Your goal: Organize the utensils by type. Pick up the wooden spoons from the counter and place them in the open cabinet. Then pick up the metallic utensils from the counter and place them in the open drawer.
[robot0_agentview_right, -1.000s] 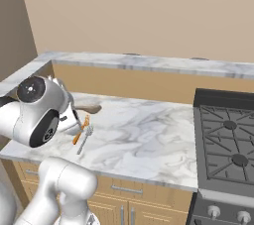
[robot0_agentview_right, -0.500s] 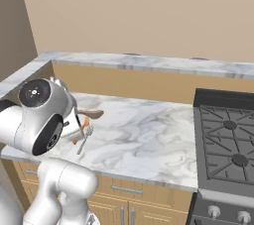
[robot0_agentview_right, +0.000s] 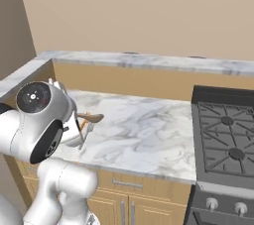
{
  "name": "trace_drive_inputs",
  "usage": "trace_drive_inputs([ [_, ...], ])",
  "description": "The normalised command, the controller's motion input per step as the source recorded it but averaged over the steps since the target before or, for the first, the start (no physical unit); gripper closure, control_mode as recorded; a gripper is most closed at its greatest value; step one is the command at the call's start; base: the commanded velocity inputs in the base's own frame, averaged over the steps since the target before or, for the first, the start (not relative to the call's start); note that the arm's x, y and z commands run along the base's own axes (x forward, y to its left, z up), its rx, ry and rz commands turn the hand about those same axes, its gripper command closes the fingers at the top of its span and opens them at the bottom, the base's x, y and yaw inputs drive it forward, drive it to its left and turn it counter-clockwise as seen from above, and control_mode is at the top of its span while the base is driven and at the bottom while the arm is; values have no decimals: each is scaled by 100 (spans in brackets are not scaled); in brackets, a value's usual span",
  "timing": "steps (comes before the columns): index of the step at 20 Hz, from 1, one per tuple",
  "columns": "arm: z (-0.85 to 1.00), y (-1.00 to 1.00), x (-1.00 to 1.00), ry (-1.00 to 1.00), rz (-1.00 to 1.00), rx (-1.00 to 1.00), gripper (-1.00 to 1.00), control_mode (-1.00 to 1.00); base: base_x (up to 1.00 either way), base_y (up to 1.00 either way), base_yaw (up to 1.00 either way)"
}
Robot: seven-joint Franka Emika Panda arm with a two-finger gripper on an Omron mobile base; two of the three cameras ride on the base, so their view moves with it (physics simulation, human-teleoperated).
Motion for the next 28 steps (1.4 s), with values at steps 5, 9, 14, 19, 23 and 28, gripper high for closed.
trace_drive_inputs([
  [5,0,0,0,0,0,0,100,100,-44,-16,-20],
  [9,0,0,0,0,0,0,100,100,-31,-21,-28],
  [14,0,0,0,0,0,0,100,100,-7,-28,-48],
  [19,0,0,0,0,0,0,100,100,0,-31,-53],
  [23,0,0,0,0,0,0,100,100,0,-25,-49],
  [28,0,0,0,0,0,0,100,100,0,-17,-49],
])
